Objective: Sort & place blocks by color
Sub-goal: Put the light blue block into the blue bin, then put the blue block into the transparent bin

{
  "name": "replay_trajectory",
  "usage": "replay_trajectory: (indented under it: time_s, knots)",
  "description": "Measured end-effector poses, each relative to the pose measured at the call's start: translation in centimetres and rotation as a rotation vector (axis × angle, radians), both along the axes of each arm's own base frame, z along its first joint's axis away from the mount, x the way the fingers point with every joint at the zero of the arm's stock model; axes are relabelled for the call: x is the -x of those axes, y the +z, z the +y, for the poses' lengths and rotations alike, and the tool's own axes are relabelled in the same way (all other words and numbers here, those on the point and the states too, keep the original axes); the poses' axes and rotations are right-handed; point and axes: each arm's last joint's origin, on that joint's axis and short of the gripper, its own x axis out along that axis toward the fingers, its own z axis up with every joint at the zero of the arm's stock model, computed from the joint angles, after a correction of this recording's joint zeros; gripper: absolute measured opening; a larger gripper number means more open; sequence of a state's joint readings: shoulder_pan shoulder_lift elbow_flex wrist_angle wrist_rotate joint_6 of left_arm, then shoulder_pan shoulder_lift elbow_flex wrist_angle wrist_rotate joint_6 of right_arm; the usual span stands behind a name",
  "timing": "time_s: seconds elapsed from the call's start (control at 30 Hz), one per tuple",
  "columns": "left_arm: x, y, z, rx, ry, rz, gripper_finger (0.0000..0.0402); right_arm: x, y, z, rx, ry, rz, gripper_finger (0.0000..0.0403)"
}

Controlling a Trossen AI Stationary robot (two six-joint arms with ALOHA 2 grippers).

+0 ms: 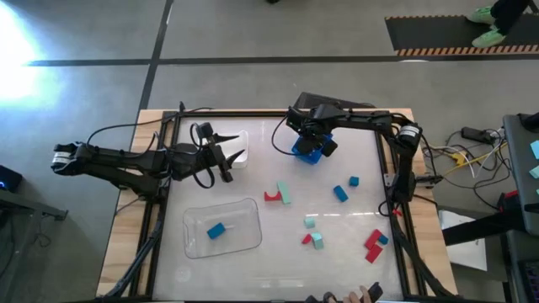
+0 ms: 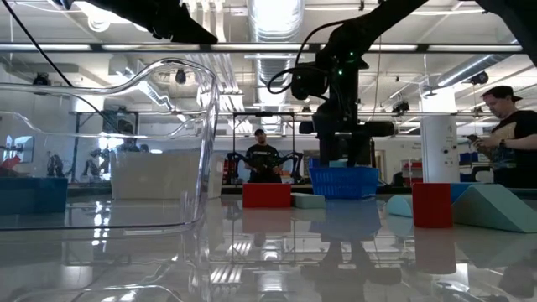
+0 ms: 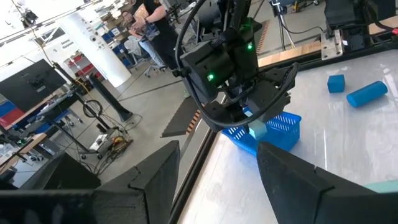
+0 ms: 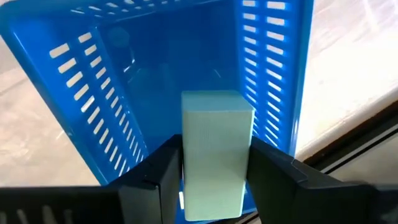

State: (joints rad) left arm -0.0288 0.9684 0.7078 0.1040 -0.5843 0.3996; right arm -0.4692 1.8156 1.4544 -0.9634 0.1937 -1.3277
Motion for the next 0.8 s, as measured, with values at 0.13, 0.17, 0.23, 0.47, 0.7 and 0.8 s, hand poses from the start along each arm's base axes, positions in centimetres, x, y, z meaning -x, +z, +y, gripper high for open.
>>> replay_trajectory:
  time_s: [0.13,0.17,0.23,0.47,0.7,0.8]
  knots:
    - [0.0,0.0,0.0,0.000,0.000,0.000,0.0199,0.0,0.0,0.0,0.032,-0.003,0.016,0.0160]
    - [0.0,0.0,0.0,0.000,0.000,0.000,0.0199,0.0,0.0,0.0,0.031,-0.003,0.016,0.0162]
    - [0.0,0.0,0.0,0.000,0.000,0.001,0.0199,0.0,0.0,0.0,0.031,-0.003,0.016,0.0165]
    - [0.0,0.0,0.0,0.000,0.000,0.001,0.0199,0.1,0.4,0.0,0.041,-0.028,0.004,0.0166]
    - [0.0,0.0,0.0,0.000,0.000,0.001,0.0199,0.2,3.2,1.9,0.072,-0.225,-0.136,0.0166]
    - [0.0,0.0,0.0,0.000,0.000,0.001,0.0199,0.2,4.9,3.3,0.070,-0.418,-0.251,0.0163]
